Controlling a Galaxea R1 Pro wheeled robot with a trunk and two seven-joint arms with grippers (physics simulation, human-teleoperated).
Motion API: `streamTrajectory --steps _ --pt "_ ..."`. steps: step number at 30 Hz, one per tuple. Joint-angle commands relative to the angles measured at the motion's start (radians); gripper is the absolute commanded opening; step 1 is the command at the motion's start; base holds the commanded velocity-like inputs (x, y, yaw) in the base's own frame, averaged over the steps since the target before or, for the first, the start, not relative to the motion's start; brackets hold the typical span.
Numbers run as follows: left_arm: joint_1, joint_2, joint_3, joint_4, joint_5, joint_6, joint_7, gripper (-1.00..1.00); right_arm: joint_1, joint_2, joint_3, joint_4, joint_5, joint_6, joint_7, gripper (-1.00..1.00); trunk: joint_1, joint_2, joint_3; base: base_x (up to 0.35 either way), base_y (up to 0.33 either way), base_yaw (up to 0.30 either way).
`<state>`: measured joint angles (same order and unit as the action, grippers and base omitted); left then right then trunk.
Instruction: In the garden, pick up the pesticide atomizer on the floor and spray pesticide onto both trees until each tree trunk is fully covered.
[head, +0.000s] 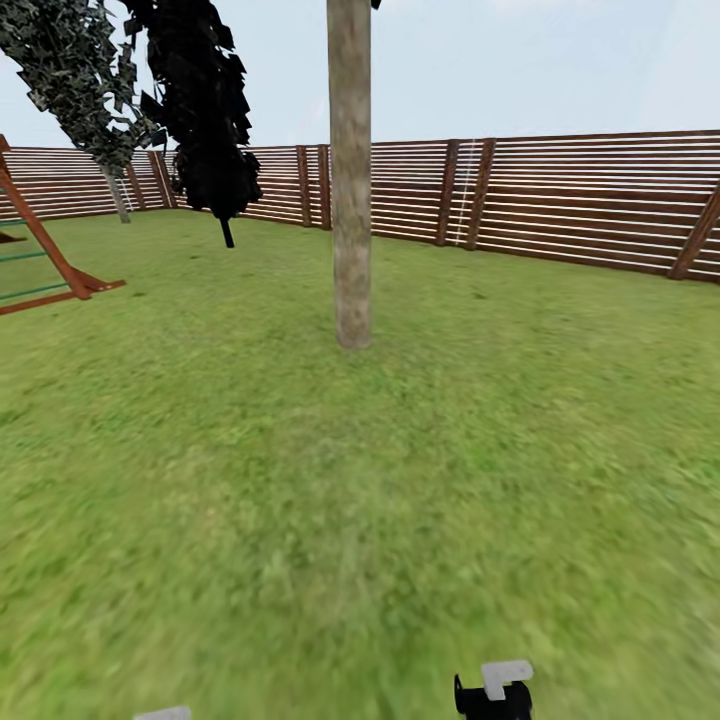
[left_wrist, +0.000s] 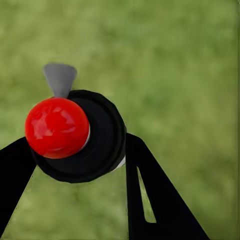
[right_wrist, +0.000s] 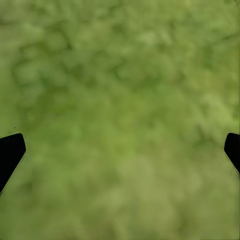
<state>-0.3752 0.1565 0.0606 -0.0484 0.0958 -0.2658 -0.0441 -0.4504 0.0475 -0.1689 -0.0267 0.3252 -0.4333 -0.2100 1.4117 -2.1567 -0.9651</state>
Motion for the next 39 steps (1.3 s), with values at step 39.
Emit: streamTrajectory --steps 39 --pt "-0.001 0.0 0.005 0.001 0.007 -0.003 -0.005 -1.0 -0.001 -0.003 -0.008 0.002 0.012 -0.002 -0.005 1.0 0.0 0.0 -0.001 0.338 0.0 0.0"
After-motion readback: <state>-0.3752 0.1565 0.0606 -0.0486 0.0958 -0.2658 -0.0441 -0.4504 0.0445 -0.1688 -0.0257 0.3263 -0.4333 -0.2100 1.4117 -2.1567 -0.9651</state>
